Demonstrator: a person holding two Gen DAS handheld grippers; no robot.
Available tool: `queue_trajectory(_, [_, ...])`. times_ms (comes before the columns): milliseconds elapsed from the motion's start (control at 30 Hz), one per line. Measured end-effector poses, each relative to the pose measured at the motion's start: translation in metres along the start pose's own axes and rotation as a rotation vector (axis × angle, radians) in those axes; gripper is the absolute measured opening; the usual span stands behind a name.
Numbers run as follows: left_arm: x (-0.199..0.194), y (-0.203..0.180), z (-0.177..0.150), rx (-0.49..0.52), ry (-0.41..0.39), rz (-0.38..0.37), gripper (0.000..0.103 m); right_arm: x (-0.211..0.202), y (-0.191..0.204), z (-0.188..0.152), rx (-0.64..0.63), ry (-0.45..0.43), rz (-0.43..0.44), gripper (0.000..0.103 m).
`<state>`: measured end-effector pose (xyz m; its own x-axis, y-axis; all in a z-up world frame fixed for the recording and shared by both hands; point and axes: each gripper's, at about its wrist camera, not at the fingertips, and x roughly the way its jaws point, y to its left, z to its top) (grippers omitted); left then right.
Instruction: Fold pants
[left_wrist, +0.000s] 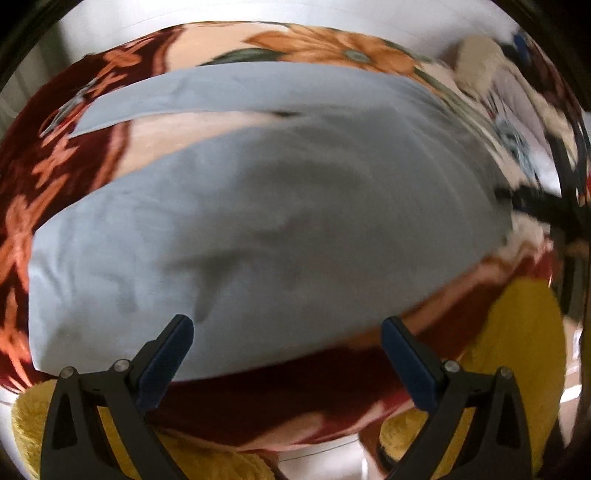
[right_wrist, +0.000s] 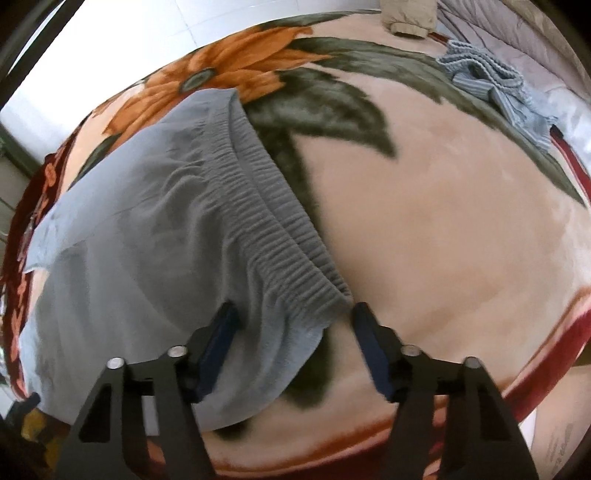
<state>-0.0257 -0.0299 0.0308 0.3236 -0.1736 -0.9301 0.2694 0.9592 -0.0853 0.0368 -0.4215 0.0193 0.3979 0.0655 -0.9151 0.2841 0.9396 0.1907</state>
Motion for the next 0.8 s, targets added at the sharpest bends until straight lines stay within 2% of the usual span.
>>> queue_trajectory(67, [0.005, -0.013, -0.006, 0.057, 0.012, 0.015, 0.103, -0.001, 0.0, 0.001, 0.005, -0.001, 0.013, 0.043])
queue_trajectory(167, [0.015, -0.027, -0.013, 0.135, 0.001, 0.08, 0.103, -0.007, -0.002, 0.002, 0.019, -0.018, 0.041, 0.029])
queue_trajectory(233, [0.021, -0.033, -0.013, 0.171, -0.03, 0.165, 0.101, -0.012, -0.005, 0.001, 0.044, -0.032, 0.072, 0.025])
queue_trajectory(267, [0.023, -0.033, -0.012, 0.176, -0.043, 0.184, 0.1, -0.015, -0.007, 0.001, 0.053, -0.041, 0.08, 0.024])
queue_trajectory(333, [0.025, -0.031, -0.011, 0.17, -0.067, 0.191, 0.1, -0.02, -0.008, 0.002, 0.063, -0.056, 0.091, 0.023])
queue_trajectory(400, [0.024, -0.029, -0.01, 0.154, -0.086, 0.17, 0.093, -0.027, -0.009, 0.002, 0.065, -0.072, 0.1, 0.022])
queue_trajectory(433, [0.022, -0.029, -0.01, 0.151, -0.097, 0.152, 0.08, -0.029, -0.008, 0.002, 0.064, -0.078, 0.101, 0.022])
queue_trajectory(467, [0.019, -0.029, -0.01, 0.152, -0.112, 0.134, 0.06, -0.032, -0.007, 0.002, 0.062, -0.086, 0.102, 0.022])
queue_trajectory(500, [0.015, -0.03, -0.009, 0.153, -0.123, 0.127, 0.047, -0.036, -0.007, 0.002, 0.061, -0.095, 0.101, 0.022])
queue_trajectory(533, [0.011, -0.028, -0.007, 0.149, -0.128, 0.119, 0.02, -0.041, -0.007, 0.001, 0.059, -0.105, 0.101, 0.022])
queue_trajectory(567, [0.007, -0.024, -0.005, 0.13, -0.125, 0.09, 0.015, -0.043, -0.006, 0.001, 0.058, -0.11, 0.101, 0.021])
queue_trajectory(667, [-0.005, -0.013, -0.002, 0.053, -0.116, -0.009, 0.009, -0.055, -0.007, -0.002, 0.05, -0.128, 0.103, 0.02])
queue_trajectory(800, [-0.021, -0.016, -0.007, 0.078, -0.105, -0.077, 0.007, -0.072, -0.016, -0.009, 0.049, -0.156, 0.085, 0.018])
